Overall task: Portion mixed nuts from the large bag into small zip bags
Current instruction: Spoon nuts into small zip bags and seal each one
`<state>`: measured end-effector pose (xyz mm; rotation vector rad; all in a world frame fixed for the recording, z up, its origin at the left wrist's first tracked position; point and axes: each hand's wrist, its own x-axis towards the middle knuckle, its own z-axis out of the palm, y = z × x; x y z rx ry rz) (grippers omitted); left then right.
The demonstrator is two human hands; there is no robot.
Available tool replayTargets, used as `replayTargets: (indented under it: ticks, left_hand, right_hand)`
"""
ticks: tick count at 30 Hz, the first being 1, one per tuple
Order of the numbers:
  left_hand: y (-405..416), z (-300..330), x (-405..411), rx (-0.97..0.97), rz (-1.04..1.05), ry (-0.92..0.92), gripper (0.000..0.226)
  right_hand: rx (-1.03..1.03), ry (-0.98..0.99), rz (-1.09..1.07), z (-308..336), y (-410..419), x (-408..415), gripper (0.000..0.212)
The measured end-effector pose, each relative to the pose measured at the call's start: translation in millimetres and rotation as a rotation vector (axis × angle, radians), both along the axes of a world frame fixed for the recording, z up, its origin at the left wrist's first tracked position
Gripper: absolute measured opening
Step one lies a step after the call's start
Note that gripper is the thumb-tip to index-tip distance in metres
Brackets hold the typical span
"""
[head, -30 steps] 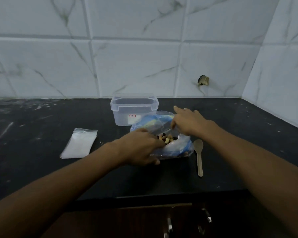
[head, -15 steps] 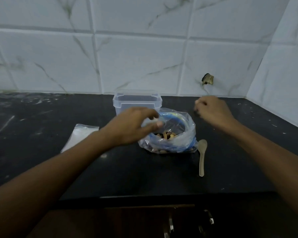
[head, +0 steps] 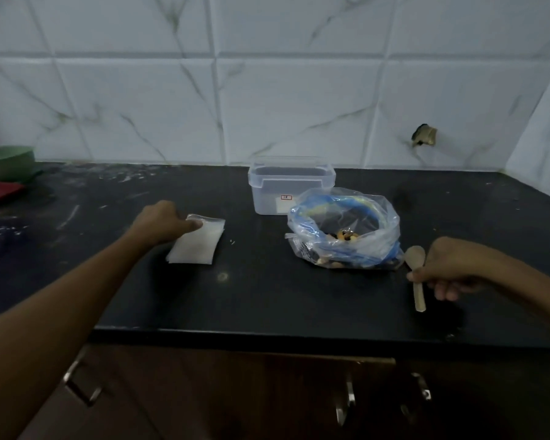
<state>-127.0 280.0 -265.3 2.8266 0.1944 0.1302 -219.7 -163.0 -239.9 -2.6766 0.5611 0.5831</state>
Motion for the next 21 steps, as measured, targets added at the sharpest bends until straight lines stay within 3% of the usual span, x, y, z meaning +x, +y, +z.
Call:
replayTargets:
  ticks: [4,8,15,21]
  left_hand:
    - [-7.4,-4.0,-2.0,0.096,-0.104,-0.075,0.039]
    - [-13.5,-12.7,0.2,0.137,-0.161,-0.026,0.038]
    - [-11.5,-15.9,5.6,0.069,-0.082,-0.001,0.067]
    - [-10.4,-17.0,6.0,-0.049,-0.023,-0.123,0.042]
  right_hand:
    - [0.058,-0.002,-0.067,-1.3,-10.8,-2.4,0.025]
    - [0.091,-0.021,-0.085,8.8,-19.3,-8.1,0.02]
    - [0.147,-0.222,-0.026,50.9,-15.9,-8.8,0.016]
    - [0.22,-0.351,0.125,65.0,10.7,0.3,0.007]
